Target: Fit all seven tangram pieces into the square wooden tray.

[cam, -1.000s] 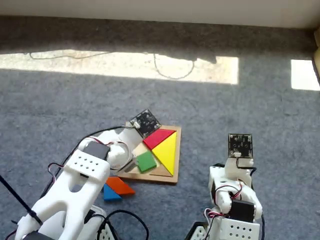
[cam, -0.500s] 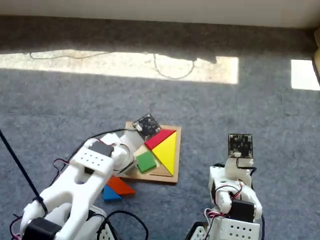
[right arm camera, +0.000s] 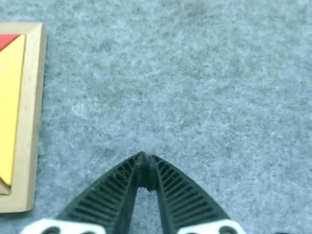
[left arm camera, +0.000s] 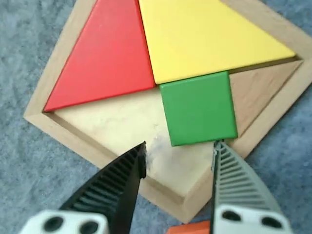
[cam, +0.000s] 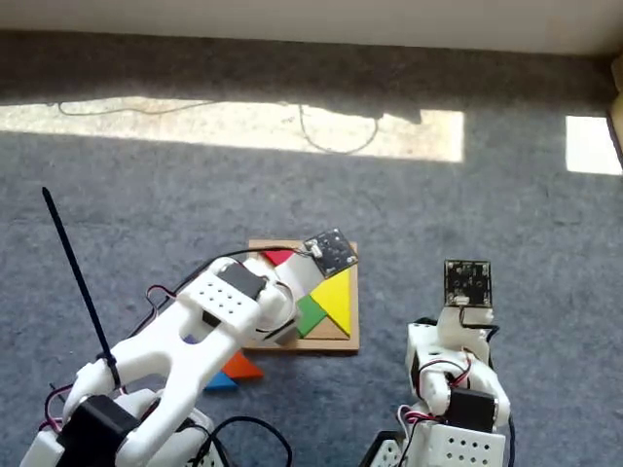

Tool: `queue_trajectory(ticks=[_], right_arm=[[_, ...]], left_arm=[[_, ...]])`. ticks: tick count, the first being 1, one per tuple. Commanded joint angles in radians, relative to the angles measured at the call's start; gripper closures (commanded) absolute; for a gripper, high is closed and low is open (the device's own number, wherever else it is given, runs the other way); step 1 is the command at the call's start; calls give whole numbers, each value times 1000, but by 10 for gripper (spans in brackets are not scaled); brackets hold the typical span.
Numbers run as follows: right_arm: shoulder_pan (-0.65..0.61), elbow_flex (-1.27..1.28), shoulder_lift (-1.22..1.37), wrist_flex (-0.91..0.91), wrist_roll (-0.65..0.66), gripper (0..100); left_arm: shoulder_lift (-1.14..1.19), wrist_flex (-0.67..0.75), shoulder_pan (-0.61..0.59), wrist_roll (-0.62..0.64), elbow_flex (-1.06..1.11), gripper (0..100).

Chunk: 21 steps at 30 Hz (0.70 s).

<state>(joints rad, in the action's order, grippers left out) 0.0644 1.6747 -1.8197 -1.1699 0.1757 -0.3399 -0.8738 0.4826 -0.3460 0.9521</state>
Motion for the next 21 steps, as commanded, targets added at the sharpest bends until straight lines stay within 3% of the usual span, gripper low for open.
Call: queue_trajectory(ticks=[1, 6, 11, 17, 21], right_arm=[[12, 94, -15, 19, 8, 989], [12, 94, -15, 19, 8, 989], [12, 94, -15, 19, 8, 989], [12, 94, -15, 19, 8, 989], [12, 94, -15, 19, 8, 989]], left_arm=[[-1, -54, 16, 11, -76, 783], [-42, -123, 15, 12, -116, 783], [-245, -244, 8, 14, -122, 783], [-475, -410, -147, 2, -116, 777], [-492, -485, -243, -103, -93, 709]])
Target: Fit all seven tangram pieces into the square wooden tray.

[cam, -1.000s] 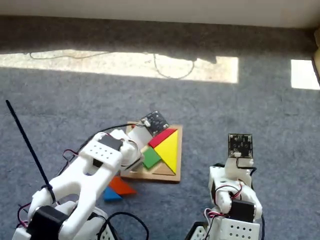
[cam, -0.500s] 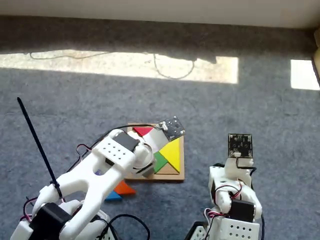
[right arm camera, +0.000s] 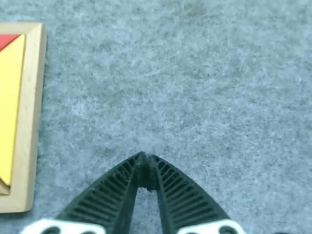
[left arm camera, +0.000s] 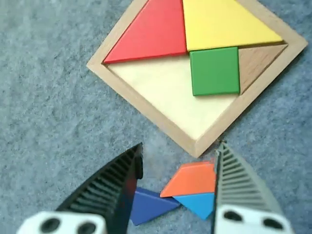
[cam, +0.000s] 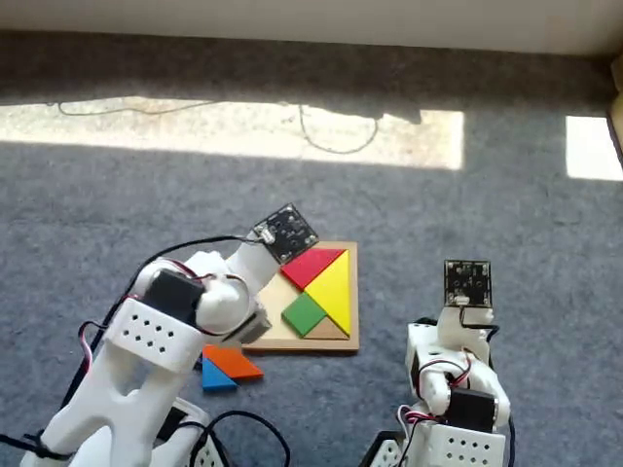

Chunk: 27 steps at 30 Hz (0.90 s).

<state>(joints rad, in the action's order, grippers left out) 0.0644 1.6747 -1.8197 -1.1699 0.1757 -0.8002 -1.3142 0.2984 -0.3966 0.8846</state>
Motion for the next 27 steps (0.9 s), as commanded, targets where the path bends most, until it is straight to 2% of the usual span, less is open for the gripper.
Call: queue_trajectory(ticks=[1, 4, 12, 21, 27], right_arm=[[12, 94, -15, 19, 8, 989], [12, 94, -15, 19, 8, 989], [12, 94, -15, 19, 8, 989], [12, 94, -15, 19, 8, 989], [12, 94, -15, 19, 8, 989]], left_arm=[[-28, -48, -82, -52, -10, 692], [-28, -46, -120, -63, 48, 665], [-30, -34, -133, -218, 242, 663], [-28, 206, -246, -273, 432, 663], [-33, 242, -283, -269, 414, 664]])
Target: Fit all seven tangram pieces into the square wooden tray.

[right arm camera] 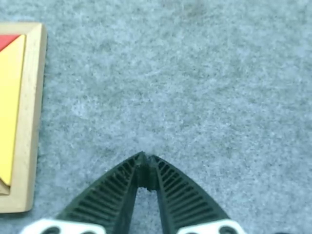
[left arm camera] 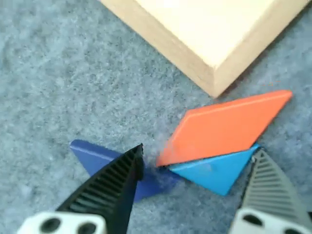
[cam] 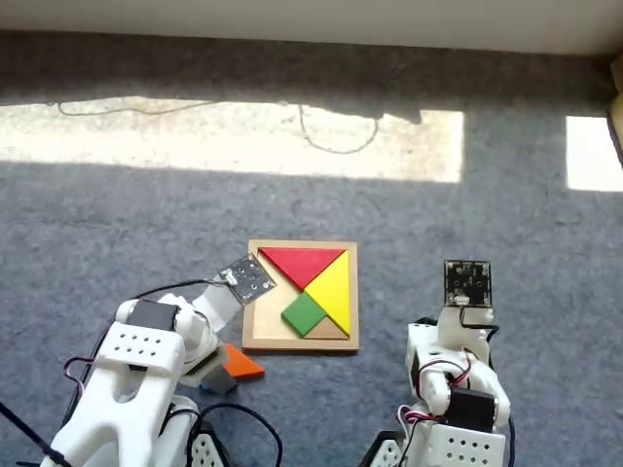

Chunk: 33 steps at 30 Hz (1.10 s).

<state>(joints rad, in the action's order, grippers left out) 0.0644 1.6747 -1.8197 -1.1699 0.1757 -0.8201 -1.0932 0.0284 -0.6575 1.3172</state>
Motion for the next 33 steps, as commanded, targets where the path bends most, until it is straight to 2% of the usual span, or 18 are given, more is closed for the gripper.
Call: queue_trajectory(ticks=[1, 12, 16, 24, 33], right_arm=[[12, 94, -15, 19, 8, 989], [12, 94, -15, 19, 8, 989], [12, 94, -15, 19, 8, 989], [12, 94, -15, 19, 8, 989], [12, 94, -15, 19, 8, 989]], left_arm=[[-15, 18, -10, -8, -19, 664], [-7, 5, 159, 120, -61, 664], [-7, 48, 159, 117, -19, 664], [-5, 48, 162, 112, -19, 664], [-5, 46, 165, 112, -18, 708]])
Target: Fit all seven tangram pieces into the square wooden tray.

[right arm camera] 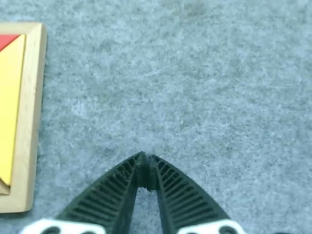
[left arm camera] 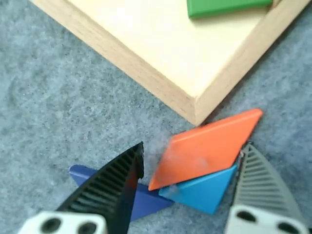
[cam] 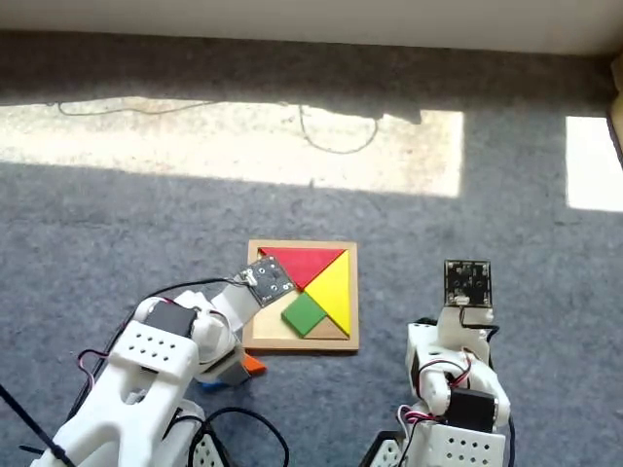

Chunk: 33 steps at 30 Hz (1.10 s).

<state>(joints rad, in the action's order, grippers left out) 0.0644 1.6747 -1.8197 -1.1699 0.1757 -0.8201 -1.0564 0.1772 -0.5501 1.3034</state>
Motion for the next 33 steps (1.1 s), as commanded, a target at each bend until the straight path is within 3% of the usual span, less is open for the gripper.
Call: queue_trajectory(ticks=[1, 10, 17, 21, 28, 33], right_arm=[[12, 94, -15, 19, 8, 989], [12, 94, -15, 19, 8, 989], [12, 94, -15, 19, 8, 989], [12, 94, -15, 19, 8, 989], [12, 94, -15, 19, 8, 989], [12, 94, -15, 19, 8, 989]], left_arm=[[-5, 9, 22, 5, -4, 708], [19, -54, 114, 5, -10, 736], [383, -55, 65, 11, -197, 743], [490, -80, 58, 9, -268, 806], [354, -89, 51, 9, -222, 812], [124, -222, 54, 11, -229, 812]])
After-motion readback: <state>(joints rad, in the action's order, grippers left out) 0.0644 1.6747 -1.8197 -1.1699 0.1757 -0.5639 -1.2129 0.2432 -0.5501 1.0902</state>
